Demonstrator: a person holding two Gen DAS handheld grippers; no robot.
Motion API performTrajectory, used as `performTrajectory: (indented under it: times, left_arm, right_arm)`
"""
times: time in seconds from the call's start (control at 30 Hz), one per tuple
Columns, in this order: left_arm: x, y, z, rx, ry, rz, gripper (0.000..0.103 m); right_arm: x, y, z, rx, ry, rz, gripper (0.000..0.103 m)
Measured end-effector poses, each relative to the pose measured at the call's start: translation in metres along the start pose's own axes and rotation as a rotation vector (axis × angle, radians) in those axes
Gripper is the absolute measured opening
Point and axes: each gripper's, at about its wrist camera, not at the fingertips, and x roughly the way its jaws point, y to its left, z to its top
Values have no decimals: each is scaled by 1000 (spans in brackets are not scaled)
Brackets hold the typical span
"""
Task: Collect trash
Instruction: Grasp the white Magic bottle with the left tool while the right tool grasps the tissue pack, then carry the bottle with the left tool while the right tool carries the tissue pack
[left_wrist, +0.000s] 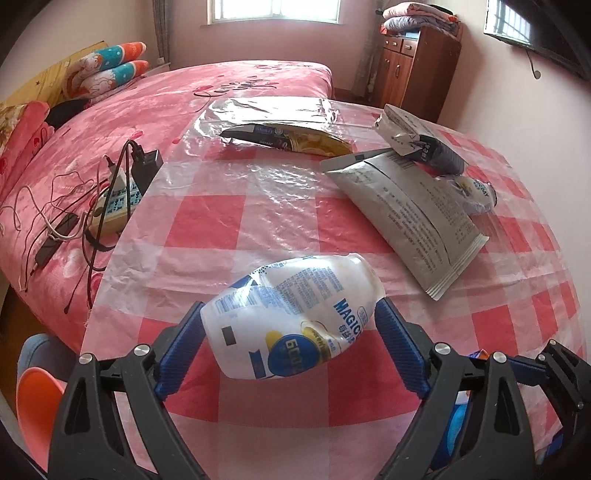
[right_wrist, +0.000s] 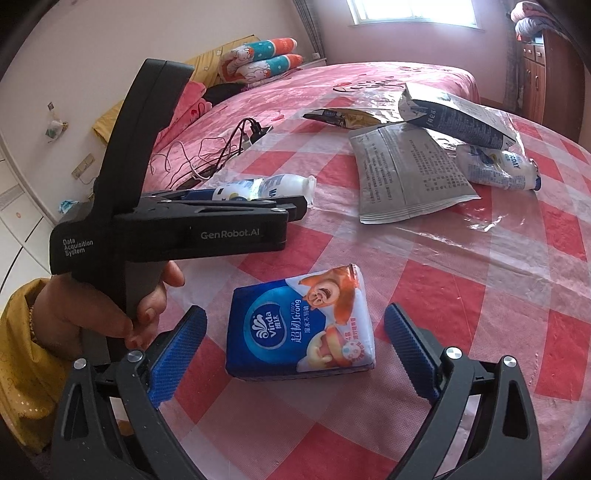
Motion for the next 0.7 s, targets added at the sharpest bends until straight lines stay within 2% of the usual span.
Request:
performTrajectory:
  times: [0.27,0.37,0.47,0.53,0.7]
  left_arm:
    - [-3,2,-3,-16,-23,5,88]
    - [-5,5,-5,-32,-29,0,88]
    - [-8,10,-8,-48,-35,-6,88]
    - [-10,14,-9,-61,-39,-12,88]
    - [-17,25,-12,-94,-59,-23,88]
  right_arm:
    - [0,1,0,-17,5,-50,95]
    - [0,1,0,-20,2,-79,86]
    - [-1,1,0,-21,1,-80,81]
    - [-1,1,-1,-20,-3,-74,74]
    - [-2,4,-1,-35,-6,-71,72]
